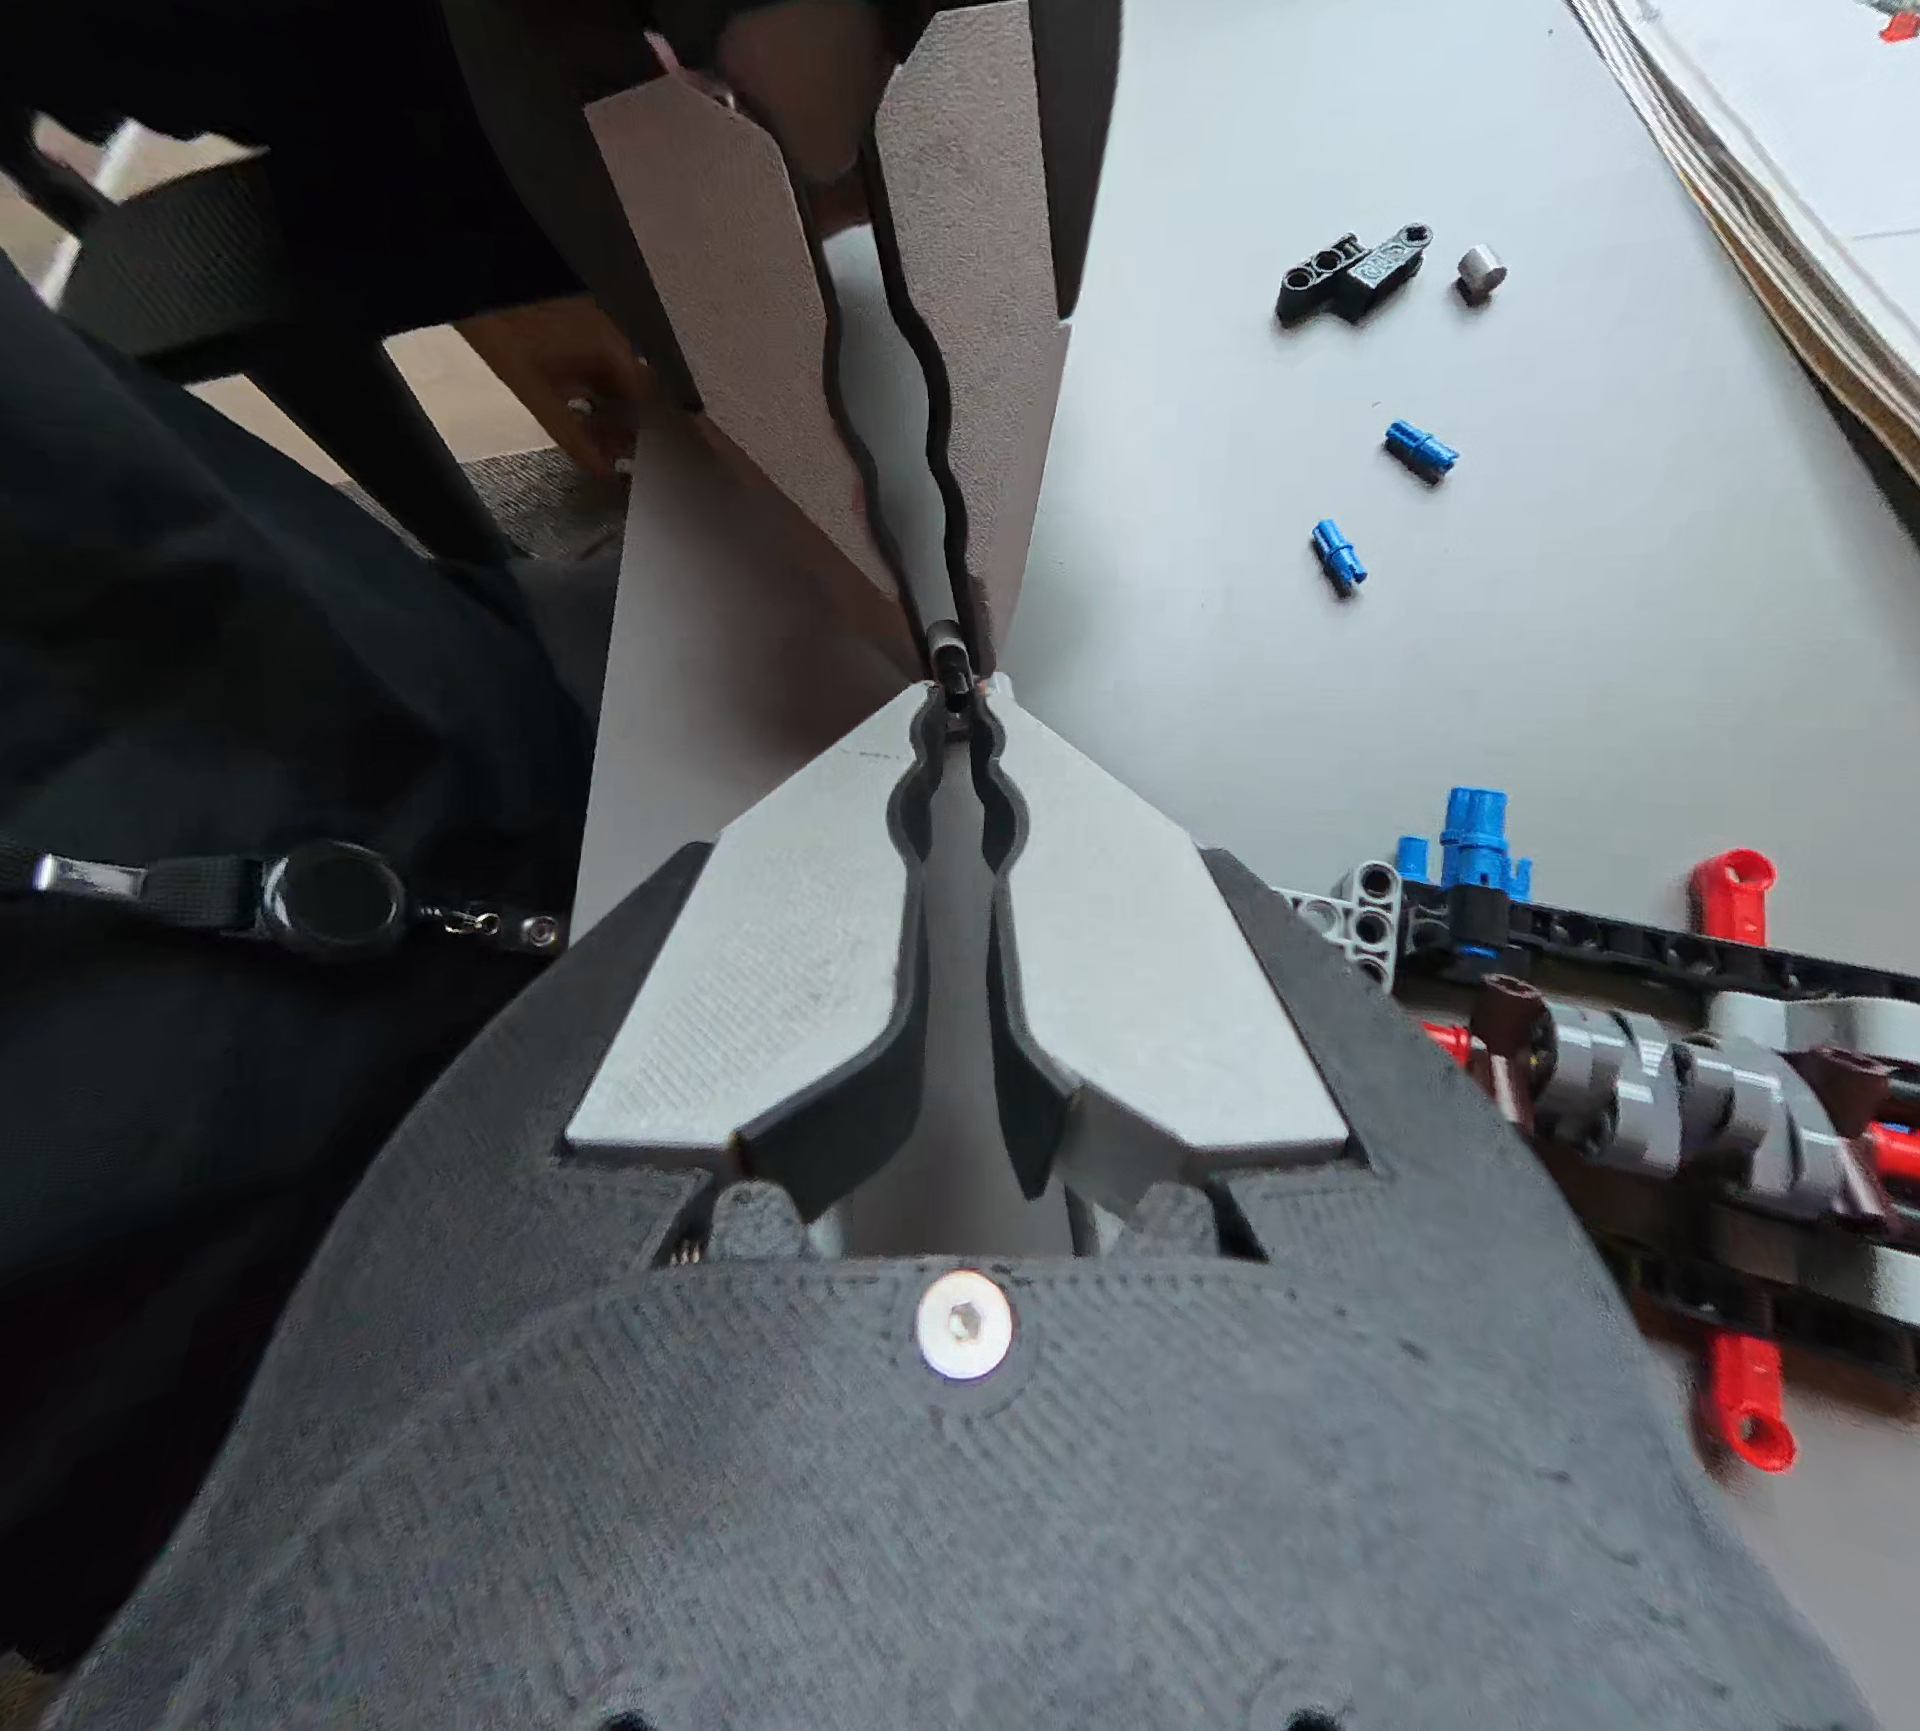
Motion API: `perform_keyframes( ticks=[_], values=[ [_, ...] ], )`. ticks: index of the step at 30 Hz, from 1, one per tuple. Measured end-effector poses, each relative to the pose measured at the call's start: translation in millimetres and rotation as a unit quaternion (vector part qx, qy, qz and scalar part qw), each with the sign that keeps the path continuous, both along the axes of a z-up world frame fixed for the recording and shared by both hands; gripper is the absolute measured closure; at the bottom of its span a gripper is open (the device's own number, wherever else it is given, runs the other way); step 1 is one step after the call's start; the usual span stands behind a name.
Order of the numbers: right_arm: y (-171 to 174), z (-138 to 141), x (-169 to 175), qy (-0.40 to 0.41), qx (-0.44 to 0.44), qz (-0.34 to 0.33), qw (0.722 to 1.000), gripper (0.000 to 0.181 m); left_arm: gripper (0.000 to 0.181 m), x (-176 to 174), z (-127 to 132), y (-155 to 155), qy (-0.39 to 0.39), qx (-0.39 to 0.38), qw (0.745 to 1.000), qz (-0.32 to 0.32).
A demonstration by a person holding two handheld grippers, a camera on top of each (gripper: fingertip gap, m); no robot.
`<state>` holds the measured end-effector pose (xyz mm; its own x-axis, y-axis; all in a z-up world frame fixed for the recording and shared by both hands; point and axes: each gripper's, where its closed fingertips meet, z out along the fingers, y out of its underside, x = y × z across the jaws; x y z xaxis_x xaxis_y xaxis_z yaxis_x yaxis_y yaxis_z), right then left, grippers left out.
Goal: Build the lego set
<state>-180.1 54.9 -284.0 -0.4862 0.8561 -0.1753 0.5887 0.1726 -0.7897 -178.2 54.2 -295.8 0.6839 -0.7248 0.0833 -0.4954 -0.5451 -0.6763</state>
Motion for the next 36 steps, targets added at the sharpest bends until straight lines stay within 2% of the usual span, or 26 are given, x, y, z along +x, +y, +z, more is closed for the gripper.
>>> perform_keyframes(
  ticks=[8, 13, 17, 26, 36],
  values=[
    [1, 4, 1, 0.027, 0.028, 0.016, 0.999, 0.18, 0.175, -1, 0, -1, 0.038, -0.037, 0.998, -0.03],
    [1, -1, 2, 0.022, 0.023, 0.018, 0.999, 0.18, 0.175, -1, 0, -1, 0.062, -0.039, 0.997, -0.037],
    [5, -6, 4, 0.019, 0.051, 0.016, 0.998, 0.18, 0.175, -2, -1, 3, 0.078, -0.018, 0.996, -0.037],
    [3, -5, 5, 0.018, 0.039, 0.019, 0.999, 0.18, 0.175, 3, 0, 3, 0.03, 0.034, 0.999, -0.028],
    [2, -5, 5, 0.017, 0.039, 0.023, 0.999, 0.18, 0.172, 2, 1, 1, -0.026, 0.054, 0.998, -0.014]
  ],
)
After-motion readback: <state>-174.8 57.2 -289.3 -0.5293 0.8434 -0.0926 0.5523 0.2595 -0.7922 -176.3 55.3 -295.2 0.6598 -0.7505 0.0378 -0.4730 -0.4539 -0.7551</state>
